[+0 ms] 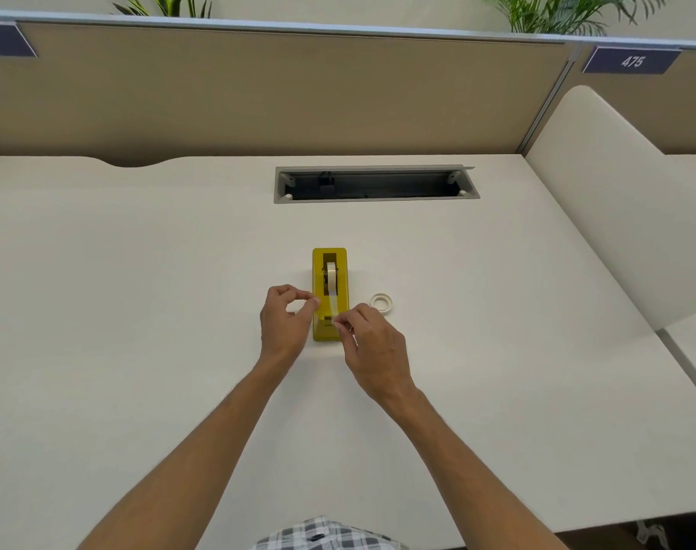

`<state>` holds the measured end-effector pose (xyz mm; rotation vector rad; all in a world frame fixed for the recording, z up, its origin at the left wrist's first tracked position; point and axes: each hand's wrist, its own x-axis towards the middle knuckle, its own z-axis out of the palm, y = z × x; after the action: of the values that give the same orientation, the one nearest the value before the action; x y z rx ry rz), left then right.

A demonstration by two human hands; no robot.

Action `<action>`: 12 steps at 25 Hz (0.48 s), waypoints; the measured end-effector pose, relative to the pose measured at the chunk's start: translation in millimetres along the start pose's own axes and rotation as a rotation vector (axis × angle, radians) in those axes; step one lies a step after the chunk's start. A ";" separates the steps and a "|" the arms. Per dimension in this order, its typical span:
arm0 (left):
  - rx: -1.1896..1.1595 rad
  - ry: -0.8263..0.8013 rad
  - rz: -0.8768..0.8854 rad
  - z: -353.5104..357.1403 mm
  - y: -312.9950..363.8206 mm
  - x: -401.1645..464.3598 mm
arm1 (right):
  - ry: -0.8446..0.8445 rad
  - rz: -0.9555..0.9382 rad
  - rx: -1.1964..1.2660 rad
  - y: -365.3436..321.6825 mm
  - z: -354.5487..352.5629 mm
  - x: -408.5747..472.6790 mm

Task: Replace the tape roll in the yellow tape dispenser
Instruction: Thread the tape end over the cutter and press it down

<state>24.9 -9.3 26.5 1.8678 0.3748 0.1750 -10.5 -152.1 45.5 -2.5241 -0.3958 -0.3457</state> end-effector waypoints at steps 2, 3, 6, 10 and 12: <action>0.016 0.026 0.068 1.4 -1.1 -6.3 | -0.010 0.002 0.001 0.6 1.3 -1.4; 0.014 0.024 0.088 2.2 -1.5 -9.8 | -0.011 0.001 -0.001 1.1 1.9 -2.1; 0.019 0.009 0.119 4.0 -3.0 -18.4 | -0.022 0.001 -0.014 3.7 4.5 -4.4; 0.049 -0.005 0.140 4.4 -4.4 -21.8 | -0.036 0.014 -0.022 6.7 8.6 -6.3; 0.057 -0.017 0.143 4.0 -5.6 -22.9 | -0.038 0.015 -0.023 6.1 10.5 -6.8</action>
<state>3.7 -19.1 21.4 1.9518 0.2362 0.2476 -12.9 -152.5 31.8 -2.5577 -0.3899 -0.2993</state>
